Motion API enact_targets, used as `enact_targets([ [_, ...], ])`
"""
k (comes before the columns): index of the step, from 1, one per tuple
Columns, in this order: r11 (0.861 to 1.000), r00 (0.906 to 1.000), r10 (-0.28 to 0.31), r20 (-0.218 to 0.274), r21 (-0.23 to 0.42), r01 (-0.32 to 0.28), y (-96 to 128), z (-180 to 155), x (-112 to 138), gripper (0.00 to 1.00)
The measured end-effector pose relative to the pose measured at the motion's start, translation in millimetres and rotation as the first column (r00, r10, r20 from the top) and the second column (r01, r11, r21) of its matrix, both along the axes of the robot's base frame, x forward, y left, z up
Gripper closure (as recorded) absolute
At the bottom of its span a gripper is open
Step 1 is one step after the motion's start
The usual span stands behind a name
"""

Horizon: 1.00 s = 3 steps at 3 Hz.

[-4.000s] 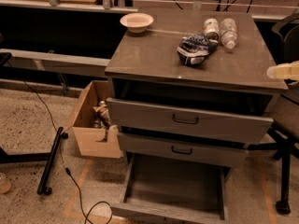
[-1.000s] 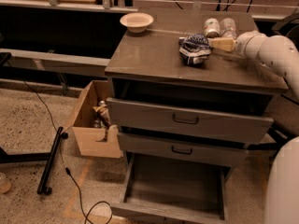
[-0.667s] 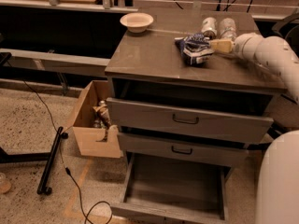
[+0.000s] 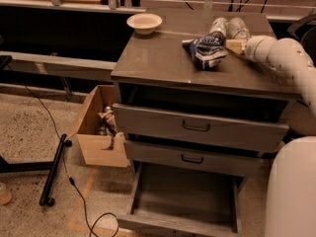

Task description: Place water bottle into bottom drawer

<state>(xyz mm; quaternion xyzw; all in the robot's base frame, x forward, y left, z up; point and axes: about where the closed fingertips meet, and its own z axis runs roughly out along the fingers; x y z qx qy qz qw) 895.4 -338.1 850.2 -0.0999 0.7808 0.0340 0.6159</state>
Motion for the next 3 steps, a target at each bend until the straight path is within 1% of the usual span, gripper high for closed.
enact_targets([
  [1, 1.0, 1.0, -0.001, -0.004, 0.0, 0.001, -1, 0, 1, 0.65],
  [2, 1.0, 0.9999, -0.004, -0.012, 0.011, 0.004, -6, 5, -9, 0.88],
  [3, 1.0, 0.9996, 0.006, -0.026, 0.008, -0.006, -18, 21, -49, 1.0],
])
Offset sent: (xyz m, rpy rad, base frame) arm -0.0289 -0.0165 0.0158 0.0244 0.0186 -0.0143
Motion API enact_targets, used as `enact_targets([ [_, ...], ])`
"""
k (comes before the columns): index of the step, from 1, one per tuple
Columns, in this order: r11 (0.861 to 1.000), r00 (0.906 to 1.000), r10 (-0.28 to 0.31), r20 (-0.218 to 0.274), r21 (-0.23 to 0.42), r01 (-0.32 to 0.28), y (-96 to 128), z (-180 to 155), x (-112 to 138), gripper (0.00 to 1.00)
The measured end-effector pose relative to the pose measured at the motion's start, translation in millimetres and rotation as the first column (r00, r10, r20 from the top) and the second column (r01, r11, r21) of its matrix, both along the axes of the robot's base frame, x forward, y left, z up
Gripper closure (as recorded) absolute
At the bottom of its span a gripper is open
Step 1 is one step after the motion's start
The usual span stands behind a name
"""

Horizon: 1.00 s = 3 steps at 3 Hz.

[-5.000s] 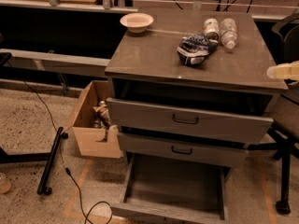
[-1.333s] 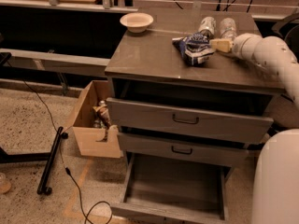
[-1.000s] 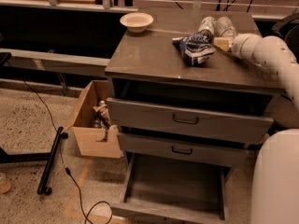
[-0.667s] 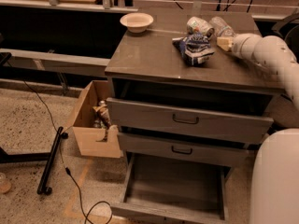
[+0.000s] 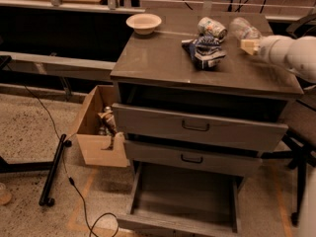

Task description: Place water bottle into bottom drawer

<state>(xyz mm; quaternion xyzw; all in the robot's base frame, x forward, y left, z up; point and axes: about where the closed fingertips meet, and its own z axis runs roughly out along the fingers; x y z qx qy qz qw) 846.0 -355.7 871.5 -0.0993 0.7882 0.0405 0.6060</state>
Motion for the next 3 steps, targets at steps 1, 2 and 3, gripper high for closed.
enact_targets([
  [1, 1.0, 0.9996, -0.027, 0.006, 0.006, 0.027, -18, 30, -59, 1.0],
  [2, 0.995, 0.9953, -0.097, 0.007, 0.007, 0.097, -36, 64, -125, 1.0],
  [3, 0.982, 0.9829, -0.184, 0.001, 0.045, 0.184, -42, 102, -188, 1.0],
])
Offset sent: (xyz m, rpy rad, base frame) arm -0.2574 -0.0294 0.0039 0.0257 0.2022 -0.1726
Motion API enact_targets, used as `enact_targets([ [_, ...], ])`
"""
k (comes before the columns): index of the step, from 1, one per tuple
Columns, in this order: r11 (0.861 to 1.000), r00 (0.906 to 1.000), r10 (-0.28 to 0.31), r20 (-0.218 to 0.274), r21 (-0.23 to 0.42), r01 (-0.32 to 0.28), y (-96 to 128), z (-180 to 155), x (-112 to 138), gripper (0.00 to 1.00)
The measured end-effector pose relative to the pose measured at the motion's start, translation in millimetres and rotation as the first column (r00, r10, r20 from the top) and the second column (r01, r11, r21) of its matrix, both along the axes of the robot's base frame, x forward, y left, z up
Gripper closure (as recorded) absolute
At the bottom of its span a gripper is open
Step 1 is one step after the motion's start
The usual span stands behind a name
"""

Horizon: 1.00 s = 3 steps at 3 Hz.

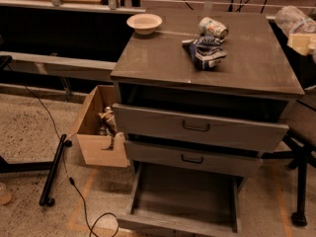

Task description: Place water bottle into bottom drawer

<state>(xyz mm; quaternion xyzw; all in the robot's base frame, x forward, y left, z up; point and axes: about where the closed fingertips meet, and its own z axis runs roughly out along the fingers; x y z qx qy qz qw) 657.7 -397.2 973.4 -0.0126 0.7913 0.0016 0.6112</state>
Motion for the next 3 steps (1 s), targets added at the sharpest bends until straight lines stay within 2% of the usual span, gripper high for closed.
enact_targets([
  [1, 0.999, 0.9998, -0.019, -0.01, 0.037, 0.019, 13, 12, -34, 1.0],
  [2, 0.999, 0.9998, -0.016, -0.01, 0.033, 0.017, 14, 12, -33, 1.0],
  [3, 0.999, 0.9982, -0.01, -0.059, 0.043, 0.013, 16, 9, -57, 1.0],
])
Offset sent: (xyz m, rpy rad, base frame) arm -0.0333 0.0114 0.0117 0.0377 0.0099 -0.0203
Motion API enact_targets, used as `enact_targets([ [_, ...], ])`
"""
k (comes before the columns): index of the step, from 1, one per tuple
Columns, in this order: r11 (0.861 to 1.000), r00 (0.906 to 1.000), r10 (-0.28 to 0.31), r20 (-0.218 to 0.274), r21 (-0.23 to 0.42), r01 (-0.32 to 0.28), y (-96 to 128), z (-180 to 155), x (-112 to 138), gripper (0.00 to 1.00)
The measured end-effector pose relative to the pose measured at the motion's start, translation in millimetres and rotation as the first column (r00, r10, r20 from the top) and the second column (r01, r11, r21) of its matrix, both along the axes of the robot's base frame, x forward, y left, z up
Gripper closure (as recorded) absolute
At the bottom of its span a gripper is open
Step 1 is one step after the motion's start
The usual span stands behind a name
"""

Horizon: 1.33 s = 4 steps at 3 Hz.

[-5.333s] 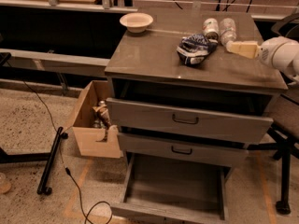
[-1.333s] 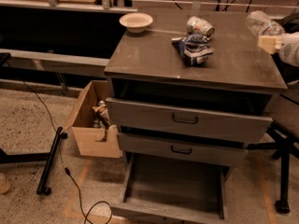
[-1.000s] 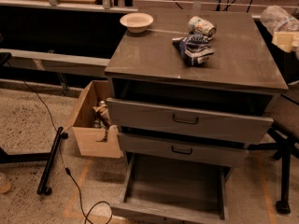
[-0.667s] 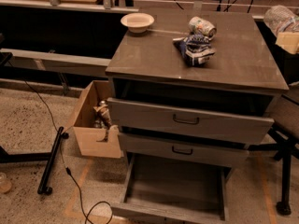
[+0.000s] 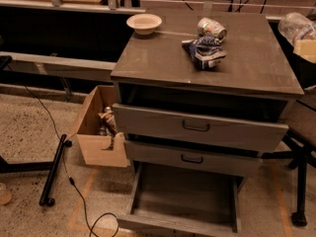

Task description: Place water bottle into bottom drawer

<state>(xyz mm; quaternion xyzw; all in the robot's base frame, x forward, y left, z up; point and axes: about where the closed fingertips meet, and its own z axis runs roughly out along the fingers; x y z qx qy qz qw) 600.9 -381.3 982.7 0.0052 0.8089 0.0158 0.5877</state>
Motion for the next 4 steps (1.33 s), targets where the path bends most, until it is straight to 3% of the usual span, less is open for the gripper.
enact_targets([
  [1, 1.0, 0.9899, -0.003, -0.141, 0.031, 0.008, 11, -9, -72, 1.0],
  [2, 0.994, 0.9695, -0.031, -0.243, 0.091, 0.054, 23, -1, -133, 1.0],
  [3, 0.989, 0.9321, -0.01, -0.362, 0.135, 0.064, 43, -9, -190, 1.0],
  [4, 0.985, 0.8594, 0.075, -0.506, 0.174, 0.017, 71, -50, -238, 1.0],
])
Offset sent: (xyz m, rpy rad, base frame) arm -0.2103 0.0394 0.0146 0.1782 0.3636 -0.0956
